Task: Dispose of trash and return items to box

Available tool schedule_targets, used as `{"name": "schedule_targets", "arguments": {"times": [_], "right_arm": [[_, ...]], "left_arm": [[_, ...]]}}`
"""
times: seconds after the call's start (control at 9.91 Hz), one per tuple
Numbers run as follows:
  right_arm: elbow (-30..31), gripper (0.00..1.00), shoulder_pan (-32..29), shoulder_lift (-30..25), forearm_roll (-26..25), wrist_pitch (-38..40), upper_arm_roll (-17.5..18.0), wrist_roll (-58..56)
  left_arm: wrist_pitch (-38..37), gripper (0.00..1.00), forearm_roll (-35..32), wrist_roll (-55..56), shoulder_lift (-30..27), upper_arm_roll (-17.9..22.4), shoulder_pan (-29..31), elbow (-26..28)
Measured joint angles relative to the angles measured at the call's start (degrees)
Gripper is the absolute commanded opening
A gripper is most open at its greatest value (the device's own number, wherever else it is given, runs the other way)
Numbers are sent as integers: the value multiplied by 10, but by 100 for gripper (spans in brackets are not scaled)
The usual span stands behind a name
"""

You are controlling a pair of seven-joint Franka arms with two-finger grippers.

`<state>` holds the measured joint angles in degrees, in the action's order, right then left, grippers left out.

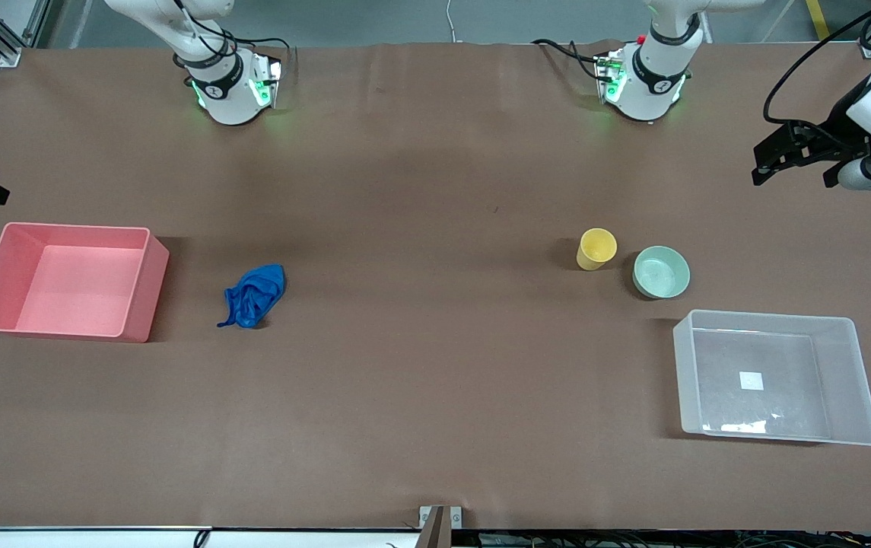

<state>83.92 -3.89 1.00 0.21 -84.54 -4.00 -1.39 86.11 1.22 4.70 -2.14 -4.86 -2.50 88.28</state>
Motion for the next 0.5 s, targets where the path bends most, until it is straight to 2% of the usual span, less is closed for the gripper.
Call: {"name": "schedule_targets", "arguments": {"times": [0.5], "right_arm": [[0,100,0,0,0,0,0,0]], "left_arm": [[3,99,0,1,0,0,0,1]]}}
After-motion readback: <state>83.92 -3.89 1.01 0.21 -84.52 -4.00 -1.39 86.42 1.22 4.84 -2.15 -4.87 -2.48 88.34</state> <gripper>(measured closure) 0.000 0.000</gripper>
